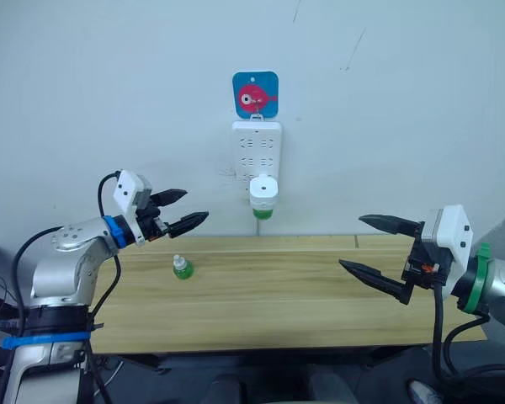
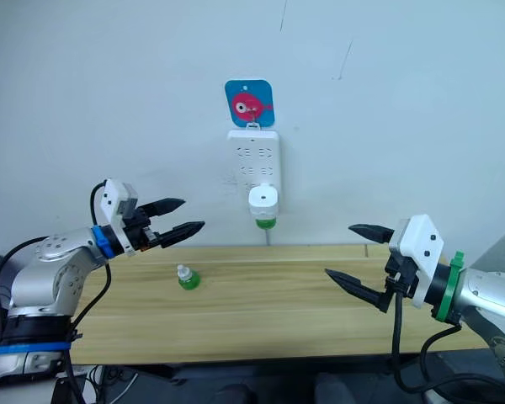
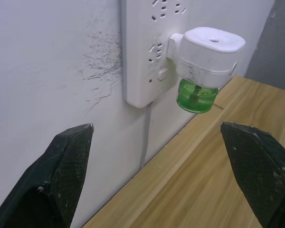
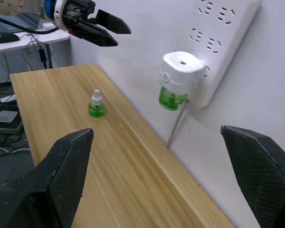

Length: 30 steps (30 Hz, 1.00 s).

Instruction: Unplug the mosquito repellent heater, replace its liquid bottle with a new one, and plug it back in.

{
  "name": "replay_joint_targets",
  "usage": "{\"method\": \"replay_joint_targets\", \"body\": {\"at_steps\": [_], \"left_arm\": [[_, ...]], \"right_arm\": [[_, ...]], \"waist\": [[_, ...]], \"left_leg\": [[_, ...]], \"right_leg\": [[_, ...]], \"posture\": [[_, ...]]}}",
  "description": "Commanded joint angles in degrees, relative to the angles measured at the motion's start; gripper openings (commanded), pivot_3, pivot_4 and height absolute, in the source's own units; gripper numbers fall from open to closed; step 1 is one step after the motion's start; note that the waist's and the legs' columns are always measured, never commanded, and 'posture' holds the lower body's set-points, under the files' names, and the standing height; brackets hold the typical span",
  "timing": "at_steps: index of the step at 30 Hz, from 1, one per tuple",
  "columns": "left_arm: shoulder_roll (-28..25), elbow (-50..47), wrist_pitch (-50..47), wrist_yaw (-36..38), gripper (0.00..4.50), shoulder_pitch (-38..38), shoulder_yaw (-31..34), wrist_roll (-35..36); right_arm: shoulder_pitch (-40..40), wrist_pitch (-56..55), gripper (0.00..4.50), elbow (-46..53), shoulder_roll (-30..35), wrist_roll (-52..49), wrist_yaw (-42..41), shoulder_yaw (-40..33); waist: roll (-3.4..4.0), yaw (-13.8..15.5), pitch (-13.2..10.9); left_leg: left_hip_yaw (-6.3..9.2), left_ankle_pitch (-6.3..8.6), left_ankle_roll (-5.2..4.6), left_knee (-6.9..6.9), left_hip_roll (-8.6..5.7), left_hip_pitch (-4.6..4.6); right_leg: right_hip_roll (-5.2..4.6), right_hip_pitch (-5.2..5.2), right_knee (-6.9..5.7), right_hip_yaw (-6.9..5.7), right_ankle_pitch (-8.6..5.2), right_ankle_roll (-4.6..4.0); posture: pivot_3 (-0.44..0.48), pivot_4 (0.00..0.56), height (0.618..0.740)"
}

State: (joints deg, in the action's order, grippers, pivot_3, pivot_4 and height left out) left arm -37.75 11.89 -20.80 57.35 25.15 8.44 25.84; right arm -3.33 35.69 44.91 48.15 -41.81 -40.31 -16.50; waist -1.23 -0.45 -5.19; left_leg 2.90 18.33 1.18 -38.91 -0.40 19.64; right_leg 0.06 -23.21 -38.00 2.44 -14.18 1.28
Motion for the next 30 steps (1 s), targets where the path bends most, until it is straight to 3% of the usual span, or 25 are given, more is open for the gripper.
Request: {"method": "replay_joint_targets", "body": {"at_steps": [1, 4, 6, 30], "left_arm": [[1.32, 2.98, 2.17, 1.71, 4.5, 4.86, -1.69, -1.02], [1.9, 5.02, 3.84, 2.75, 4.0, 6.09, -2.59, -2.06], [2.47, 6.72, 5.19, 2.75, 3.41, 7.27, -3.27, -3.15], [9.28, 37.42, 20.06, 6.64, 3.41, 26.61, -7.16, -13.57]], "right_arm": [[1.32, 0.21, 4.48, 2.42, -0.58, -1.21, 1.84, -0.06], [1.57, 0.51, 4.5, 2.7, -0.75, -1.2, 2.4, 0.35], [2.01, 0.65, 4.5, 2.74, -0.84, -1.11, 2.74, 0.62], [11.25, 5.78, 4.5, 4.57, -1.3, -4.73, 7.1, 7.35]], "waist": [[-0.03, 0.02, -0.01], [-0.02, -0.57, 0.0], [-0.03, -1.19, 0.0], [-0.11, -2.19, -0.05]], "left_leg": [[-0.01, 0.0, 0.0, -0.03, -0.02, 0.03], [-0.03, 0.0, 0.0, -0.03, -0.02, 0.02], [-0.02, 0.0, 0.0, -0.03, -0.02, 0.03], [0.01, 0.0, -0.01, -0.04, -0.05, 0.13]], "right_leg": [[0.02, 0.01, 0.0, -0.05, 0.0, 0.01], [0.02, 0.01, 0.0, 0.0, 0.0, 0.01], [0.02, 0.01, 0.01, 0.02, 0.0, 0.0], [0.04, -0.05, 0.05, -0.04, 0.02, 0.01]], "posture": [[-0.064, 0.069, 0.74], [-0.071, 0.069, 0.74], [-0.075, 0.068, 0.74], [-0.131, 0.069, 0.74]]}}
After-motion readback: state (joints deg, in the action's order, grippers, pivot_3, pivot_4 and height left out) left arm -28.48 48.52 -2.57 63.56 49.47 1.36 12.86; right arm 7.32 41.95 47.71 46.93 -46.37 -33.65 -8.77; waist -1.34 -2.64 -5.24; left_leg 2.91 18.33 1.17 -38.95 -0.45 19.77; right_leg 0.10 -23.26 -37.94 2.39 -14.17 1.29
